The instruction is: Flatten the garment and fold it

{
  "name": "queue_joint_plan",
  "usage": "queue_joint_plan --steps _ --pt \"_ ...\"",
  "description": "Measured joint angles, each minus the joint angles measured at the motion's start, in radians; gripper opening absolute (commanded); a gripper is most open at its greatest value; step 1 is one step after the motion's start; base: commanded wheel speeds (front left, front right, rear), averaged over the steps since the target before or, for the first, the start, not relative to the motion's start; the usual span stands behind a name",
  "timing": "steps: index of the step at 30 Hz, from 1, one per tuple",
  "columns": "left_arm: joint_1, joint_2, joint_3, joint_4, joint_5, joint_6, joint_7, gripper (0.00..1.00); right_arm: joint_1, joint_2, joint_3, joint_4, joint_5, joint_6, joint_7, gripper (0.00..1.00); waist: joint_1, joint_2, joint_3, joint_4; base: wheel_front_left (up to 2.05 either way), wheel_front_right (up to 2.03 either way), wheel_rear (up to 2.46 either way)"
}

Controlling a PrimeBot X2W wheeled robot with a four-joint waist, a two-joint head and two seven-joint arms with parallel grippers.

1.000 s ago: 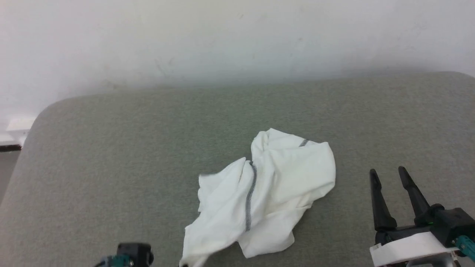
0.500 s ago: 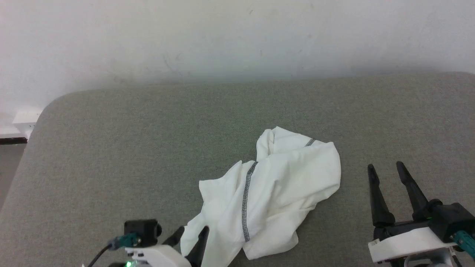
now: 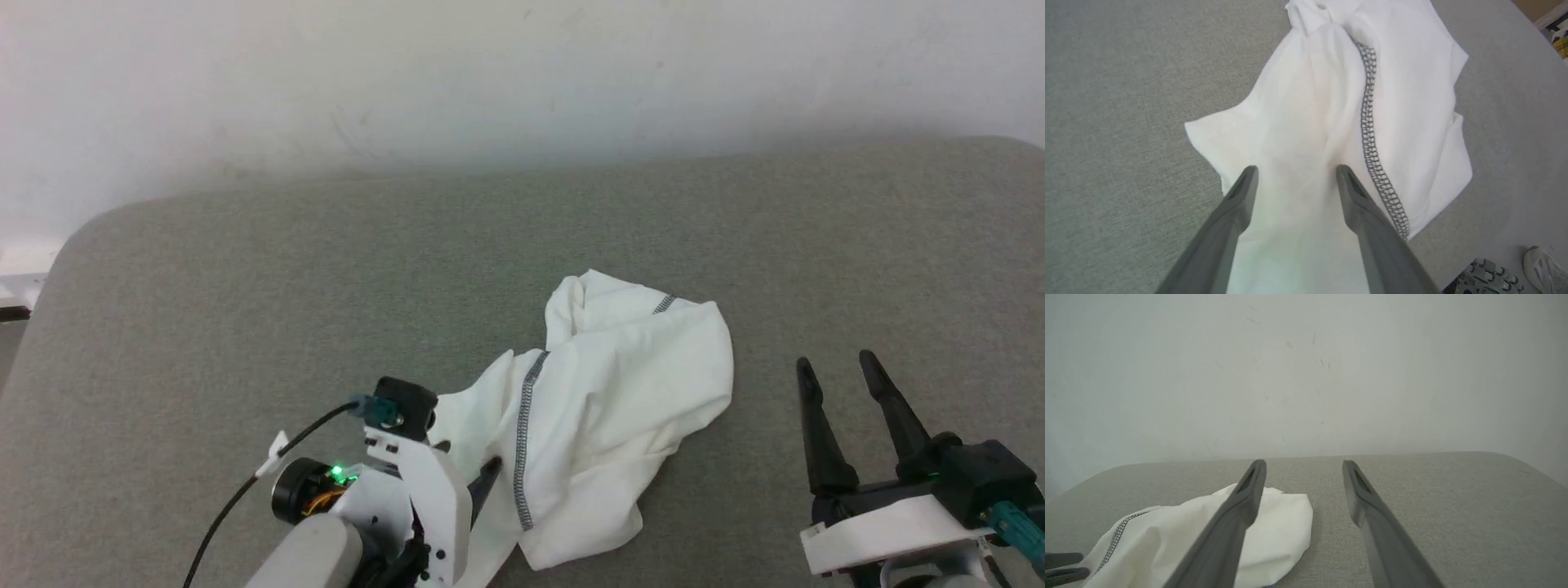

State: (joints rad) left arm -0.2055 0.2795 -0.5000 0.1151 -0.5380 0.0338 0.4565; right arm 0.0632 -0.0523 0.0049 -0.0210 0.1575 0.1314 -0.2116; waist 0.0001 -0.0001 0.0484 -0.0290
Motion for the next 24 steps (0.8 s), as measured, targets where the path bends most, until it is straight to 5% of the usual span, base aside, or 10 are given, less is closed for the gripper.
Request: queue_joint_plan --steps 4,5,6,7,13,19,24 --pt "-0.044 0.003 -0.031 0.106 -0.002 -0.034 0.073 1.00 -0.001 0.000 0.000 0.008 0.004 0.000 -0.001 1.00 0.0000 0.0000 0.011 -0.024 0.00 0.00 0.00" --pt "-0.050 0.003 -0.037 0.125 -0.004 -0.037 0.082 0.87 -0.001 0.000 0.000 0.012 0.005 0.000 -0.001 1.00 0.0000 0.0000 0.014 -0.029 0.00 0.00 0.00" --pt "-0.054 0.003 -0.038 0.137 -0.002 -0.040 0.078 0.36 -0.001 0.000 0.001 0.016 0.007 0.000 -0.002 1.00 0.0000 0.0000 0.016 -0.034 0.00 0.00 0.00" --pt "-0.060 0.004 -0.039 0.147 0.002 -0.040 0.071 0.00 -0.001 0.000 0.001 0.019 0.011 0.000 -0.003 1.00 -0.0001 0.0000 0.018 -0.038 0.00 0.00 0.00" --pt "-0.075 0.035 -0.008 0.110 0.051 0.000 -0.023 0.00 -0.001 0.000 -0.006 0.030 0.012 0.000 -0.011 1.00 -0.0001 0.0000 0.010 -0.044 0.00 0.00 0.00" --pt "-0.022 0.130 0.111 -0.129 0.092 0.150 -0.065 0.00 0.002 0.000 -0.022 0.035 0.012 0.000 -0.013 1.00 -0.0002 0.0001 -0.007 -0.027 0.00 0.00 0.00" --pt "0.214 0.190 0.221 -0.221 0.047 0.286 -0.011 0.00 0.005 0.000 -0.022 0.035 0.017 0.000 -0.014 1.00 -0.0003 0.0001 -0.008 -0.004 0.00 0.00 0.00"
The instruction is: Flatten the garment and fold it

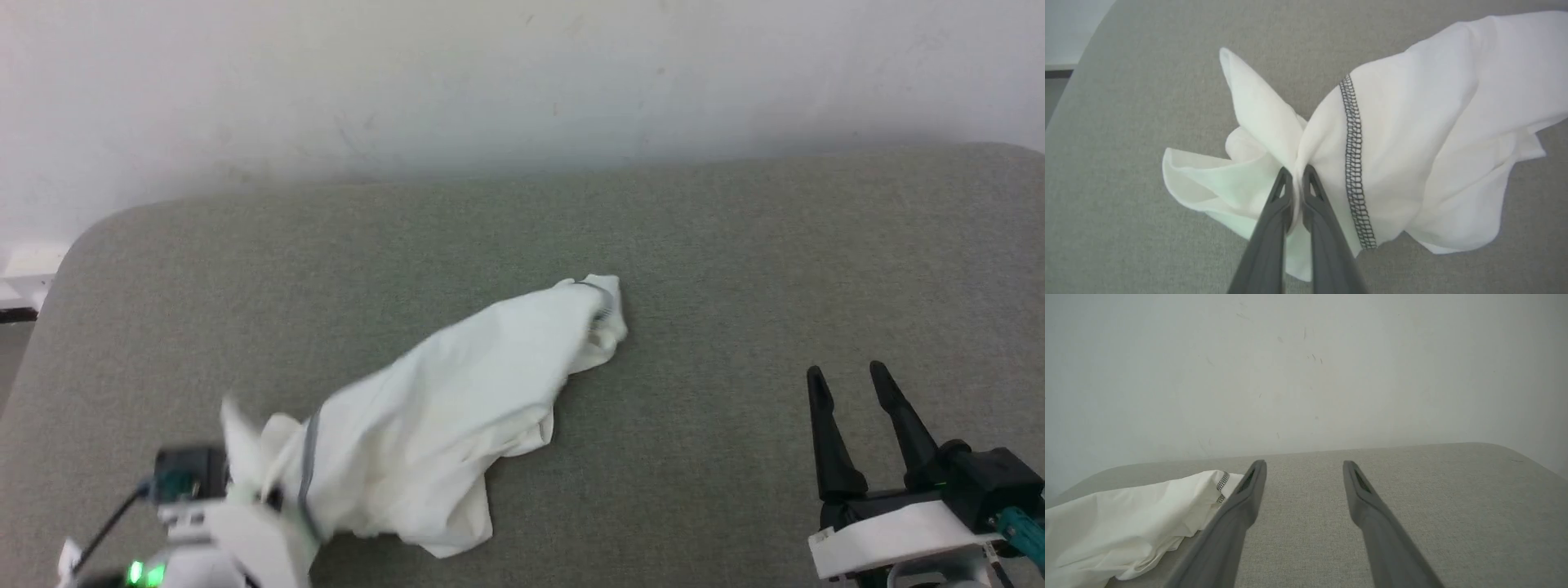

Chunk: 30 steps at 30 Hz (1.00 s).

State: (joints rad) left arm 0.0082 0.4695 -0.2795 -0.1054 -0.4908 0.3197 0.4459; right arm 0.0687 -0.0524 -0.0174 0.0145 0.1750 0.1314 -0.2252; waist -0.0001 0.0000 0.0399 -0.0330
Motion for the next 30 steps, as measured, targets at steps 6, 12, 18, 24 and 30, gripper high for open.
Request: queue_joint_plan --steps 6,12,18,24,30 --pt "0.164 -0.061 0.039 0.108 -0.110 0.023 -0.022 0.74 -0.002 0.000 0.005 0.002 0.001 0.000 -0.001 1.00 0.0000 0.0000 0.013 0.019 0.00 0.00 0.00" --pt "0.133 -0.114 0.066 0.109 -0.123 -0.012 -0.181 1.00 -0.002 0.000 0.001 0.003 -0.008 0.000 0.005 1.00 0.0001 0.0000 0.004 0.033 0.00 0.00 0.00" --pt "-0.004 -0.113 0.041 0.060 -0.100 -0.077 -0.230 1.00 -0.002 0.000 0.004 0.000 -0.008 0.000 0.014 1.00 0.0001 0.0000 -0.013 0.040 0.00 0.00 0.00" --pt "-0.147 -0.111 -0.058 0.161 -0.086 -0.154 -0.123 1.00 -0.003 0.000 0.020 -0.002 -0.008 0.000 0.022 1.00 0.0002 0.0000 -0.017 0.027 0.00 0.00 0.00" --pt "-0.215 -0.116 -0.115 0.346 -0.071 -0.170 -0.022 0.52 -0.003 0.000 0.025 0.000 -0.006 0.000 0.022 1.00 0.0001 0.0000 -0.016 -0.007 0.00 0.00 0.00"
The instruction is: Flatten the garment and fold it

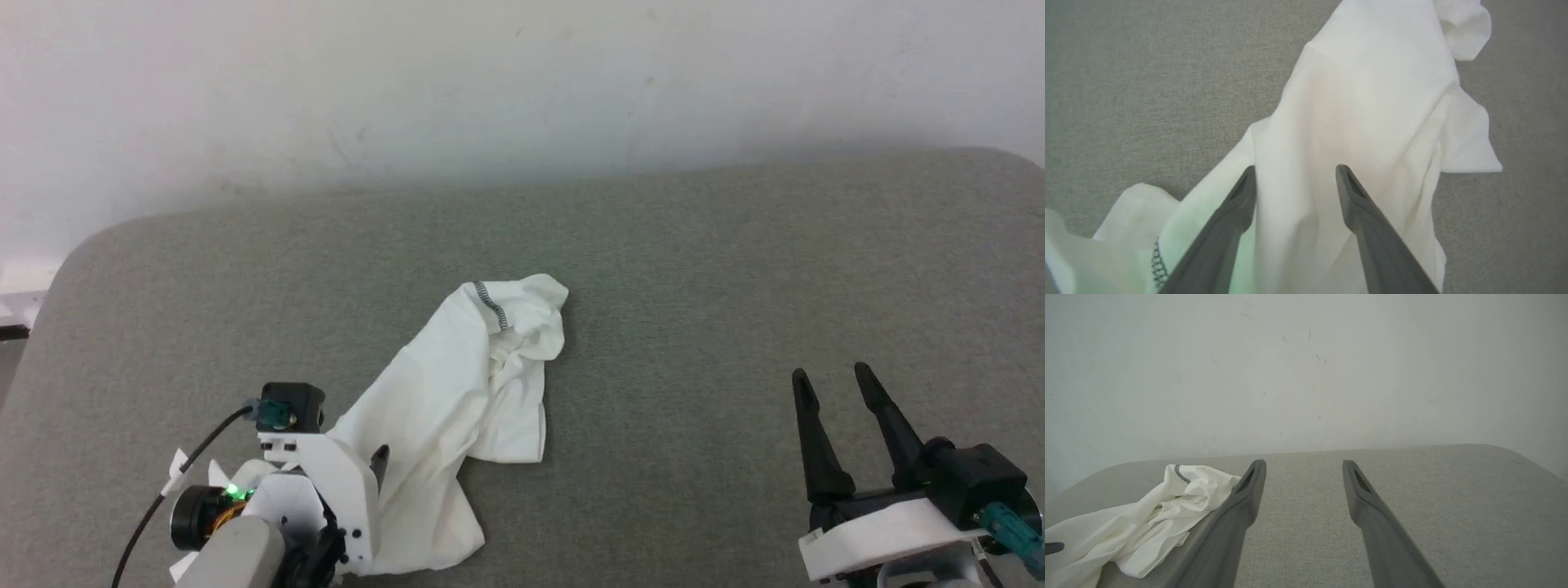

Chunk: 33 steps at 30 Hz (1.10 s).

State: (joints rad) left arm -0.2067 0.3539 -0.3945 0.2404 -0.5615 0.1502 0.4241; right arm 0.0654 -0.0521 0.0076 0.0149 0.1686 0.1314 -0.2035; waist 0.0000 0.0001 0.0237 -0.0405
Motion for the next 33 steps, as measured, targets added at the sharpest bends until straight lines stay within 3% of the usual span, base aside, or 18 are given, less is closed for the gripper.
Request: queue_joint_plan --steps 1,2,10,16,21,22,23,28,33 --pt "-0.005 0.000 -0.005 0.022 0.007 0.001 0.001 0.08 0.000 0.000 -0.002 0.001 0.000 0.000 0.000 1.00 0.0000 0.0000 0.000 -0.006 0.00 0.00 0.00" --pt "-0.012 0.001 -0.009 0.042 0.018 0.002 0.001 0.00 0.000 0.000 -0.003 0.002 0.000 0.000 0.000 1.00 0.0000 0.0000 0.001 -0.012 0.00 0.00 0.00" --pt "-0.087 -0.014 -0.077 0.011 0.089 -0.041 -0.099 0.00 0.000 0.000 -0.007 0.007 0.007 0.000 -0.002 1.00 0.0001 0.0000 -0.002 -0.037 0.00 0.00 0.00" --pt "-0.044 -0.092 -0.257 -0.117 0.144 -0.107 -0.092 0.00 0.001 -0.001 -0.009 0.008 0.010 0.000 -0.004 1.00 0.0000 0.0000 -0.001 -0.028 0.00 0.00 0.00" --pt "0.061 -0.124 -0.365 -0.111 0.147 -0.133 -0.060 0.00 0.001 0.000 -0.001 0.008 0.010 0.000 -0.010 1.00 0.0000 0.0000 0.009 -0.015 0.00 0.00 0.00" --pt "0.075 -0.128 -0.371 -0.107 0.145 -0.134 -0.061 0.83 0.000 0.000 -0.002 0.008 0.010 0.000 -0.010 1.00 0.0000 0.0000 0.012 -0.012 0.00 0.00 0.00" --pt "0.082 -0.130 -0.375 -0.103 0.143 -0.133 -0.066 1.00 0.000 0.000 -0.003 0.008 0.010 0.000 -0.010 1.00 0.0000 0.0000 0.014 -0.009 0.00 0.00 0.00" --pt "0.092 -0.144 -0.366 -0.142 0.142 -0.127 -0.154 1.00 0.000 -0.001 -0.005 0.009 0.009 0.000 -0.010 1.00 0.0001 0.0000 0.016 0.006 0.00 0.00 0.00" --pt "0.134 -0.144 -0.306 -0.257 0.139 -0.057 -0.217 1.00 0.001 0.000 -0.007 0.011 0.009 0.000 -0.009 1.00 0.0000 0.0000 0.001 0.016 0.00 0.00 0.00"
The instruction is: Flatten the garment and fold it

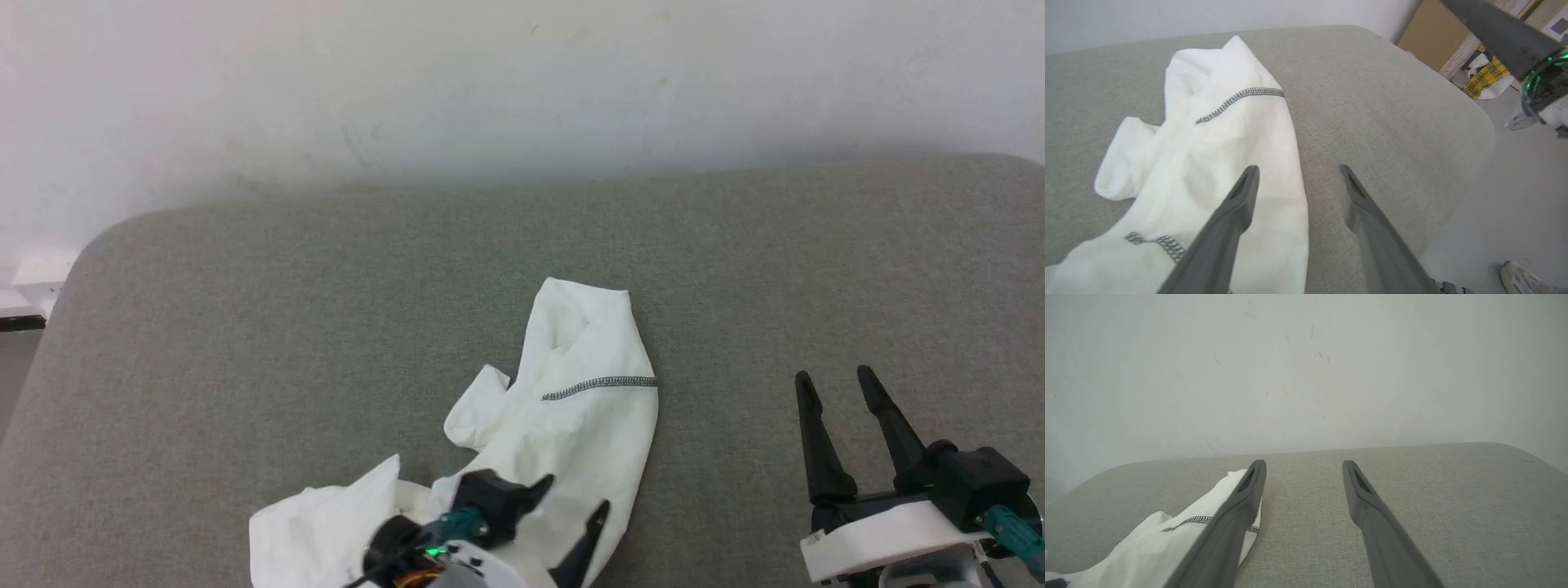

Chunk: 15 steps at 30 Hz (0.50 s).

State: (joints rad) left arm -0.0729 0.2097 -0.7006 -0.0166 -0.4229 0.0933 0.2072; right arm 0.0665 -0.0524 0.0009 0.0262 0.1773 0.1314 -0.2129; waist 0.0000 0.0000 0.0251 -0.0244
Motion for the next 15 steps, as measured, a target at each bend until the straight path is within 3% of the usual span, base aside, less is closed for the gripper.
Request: queue_joint_plan --steps 7,15 --pt "0.040 0.099 0.127 -0.113 -0.015 0.107 0.058 1.00 0.002 0.000 -0.002 0.000 0.000 0.000 0.000 1.00 0.0000 0.0000 -0.016 0.023 0.00 0.00 0.00" --pt "0.083 0.171 0.174 -0.149 -0.121 0.118 0.225 1.00 0.002 0.000 0.005 0.000 0.000 0.000 0.000 1.00 0.0000 0.0000 -0.014 0.026 0.00 0.00 0.00"
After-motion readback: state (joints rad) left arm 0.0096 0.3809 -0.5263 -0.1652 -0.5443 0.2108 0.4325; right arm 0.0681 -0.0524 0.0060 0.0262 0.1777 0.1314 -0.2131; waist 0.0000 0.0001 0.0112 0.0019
